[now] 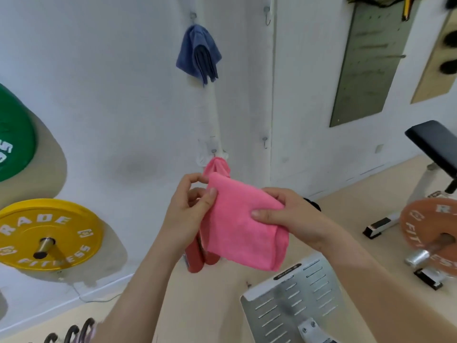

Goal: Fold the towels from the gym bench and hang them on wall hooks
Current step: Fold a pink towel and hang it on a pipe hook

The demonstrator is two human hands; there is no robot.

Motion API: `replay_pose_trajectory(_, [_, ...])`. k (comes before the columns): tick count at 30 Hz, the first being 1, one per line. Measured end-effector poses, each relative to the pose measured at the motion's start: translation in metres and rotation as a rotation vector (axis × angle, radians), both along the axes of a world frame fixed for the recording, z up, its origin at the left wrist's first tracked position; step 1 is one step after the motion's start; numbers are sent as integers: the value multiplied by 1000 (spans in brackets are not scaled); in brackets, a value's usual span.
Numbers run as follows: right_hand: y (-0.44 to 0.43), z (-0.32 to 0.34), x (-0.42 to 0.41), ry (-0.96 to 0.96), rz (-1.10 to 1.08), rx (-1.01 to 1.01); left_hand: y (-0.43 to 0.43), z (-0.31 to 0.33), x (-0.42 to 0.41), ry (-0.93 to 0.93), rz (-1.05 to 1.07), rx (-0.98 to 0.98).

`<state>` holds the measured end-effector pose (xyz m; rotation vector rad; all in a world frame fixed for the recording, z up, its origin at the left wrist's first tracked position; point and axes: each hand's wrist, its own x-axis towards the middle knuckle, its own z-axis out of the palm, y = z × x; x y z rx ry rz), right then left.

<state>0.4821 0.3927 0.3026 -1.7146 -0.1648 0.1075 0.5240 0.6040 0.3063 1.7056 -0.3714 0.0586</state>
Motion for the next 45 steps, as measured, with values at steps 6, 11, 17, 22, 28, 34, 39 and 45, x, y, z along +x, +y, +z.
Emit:
replay_pose_trajectory(6, [-18, 13, 58, -23, -84, -103, -29, 11, 85, 55, -182, -39])
replay_pose_trajectory(11, [-59, 3, 100, 65, -22, -784, -85, 2, 148, -83, -251, 100])
replay_pose_trajectory(17, [-151, 7, 164, -19, -20, -138, -165, 6, 210, -117, -409, 187])
replay_pose_trajectory(22, [-189, 11, 230, -97, -6, 294, -234, 17, 251, 45, -478, 95])
replay_pose_trajectory(28, [-227, 0, 297, -76, -127, 182, -272, 9, 313, 24, -374, 230])
replay_pose_trajectory(34, [-258, -14, 363, 0, -80, -279, -274, -14, 388, 54, -543, 394])
replay_pose_trajectory(39, [-267, 5, 424, 69, -52, -162, -278, 2, 451, -30, -461, 329])
replay_pose_trajectory(45, [-265, 79, 504, -85, -87, 231, -285, 91, 518, -49, -395, 82])
